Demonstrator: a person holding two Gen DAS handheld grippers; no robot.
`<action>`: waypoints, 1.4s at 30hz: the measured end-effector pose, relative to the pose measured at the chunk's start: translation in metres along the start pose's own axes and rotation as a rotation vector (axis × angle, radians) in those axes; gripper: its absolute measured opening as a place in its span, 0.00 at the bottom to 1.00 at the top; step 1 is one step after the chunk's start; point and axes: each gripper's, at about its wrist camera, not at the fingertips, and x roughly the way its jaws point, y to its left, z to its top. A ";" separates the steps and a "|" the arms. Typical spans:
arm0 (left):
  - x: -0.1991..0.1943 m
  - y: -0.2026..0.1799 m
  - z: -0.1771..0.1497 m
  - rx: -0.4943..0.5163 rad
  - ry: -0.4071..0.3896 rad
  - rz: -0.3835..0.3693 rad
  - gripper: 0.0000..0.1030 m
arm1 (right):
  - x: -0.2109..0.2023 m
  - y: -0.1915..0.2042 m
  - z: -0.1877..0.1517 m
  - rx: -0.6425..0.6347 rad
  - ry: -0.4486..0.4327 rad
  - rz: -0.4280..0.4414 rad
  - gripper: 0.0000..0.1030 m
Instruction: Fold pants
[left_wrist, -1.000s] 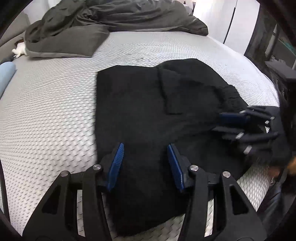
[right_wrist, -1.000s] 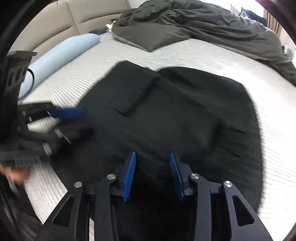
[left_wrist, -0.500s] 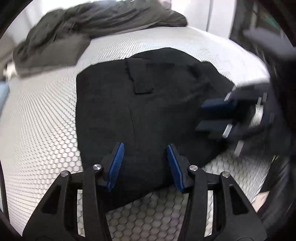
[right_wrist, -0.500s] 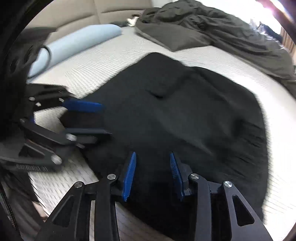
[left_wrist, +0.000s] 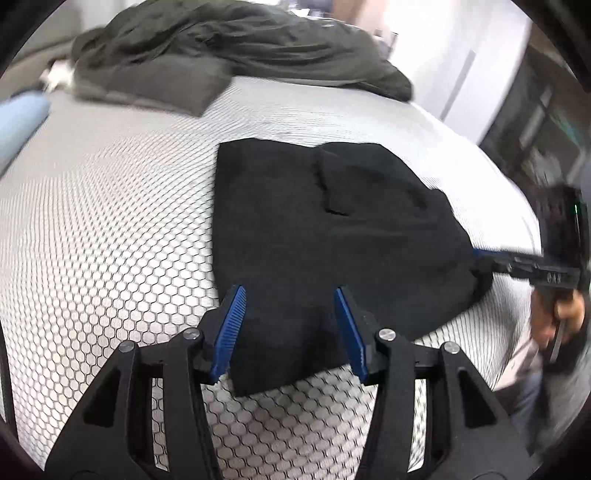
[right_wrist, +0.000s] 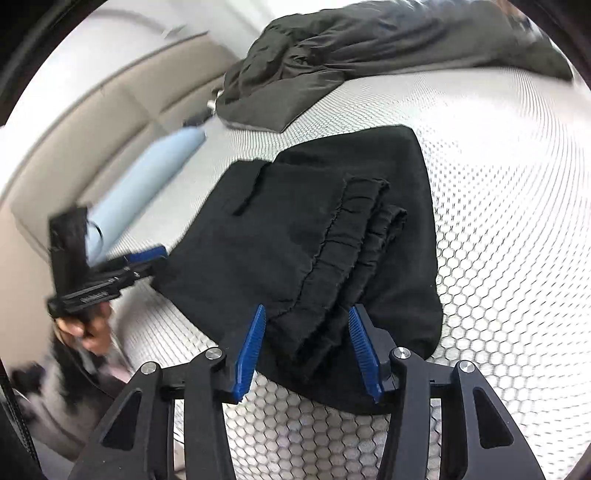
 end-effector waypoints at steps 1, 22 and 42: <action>0.003 0.003 0.002 -0.015 0.001 0.008 0.45 | -0.010 -0.003 -0.004 0.027 -0.010 0.025 0.48; 0.039 -0.001 0.011 0.060 0.025 0.129 0.47 | -0.020 0.012 -0.004 0.050 0.034 0.057 0.06; -0.028 -0.035 -0.006 0.077 -0.247 0.256 0.99 | -0.109 0.024 -0.020 -0.101 -0.256 -0.248 1.00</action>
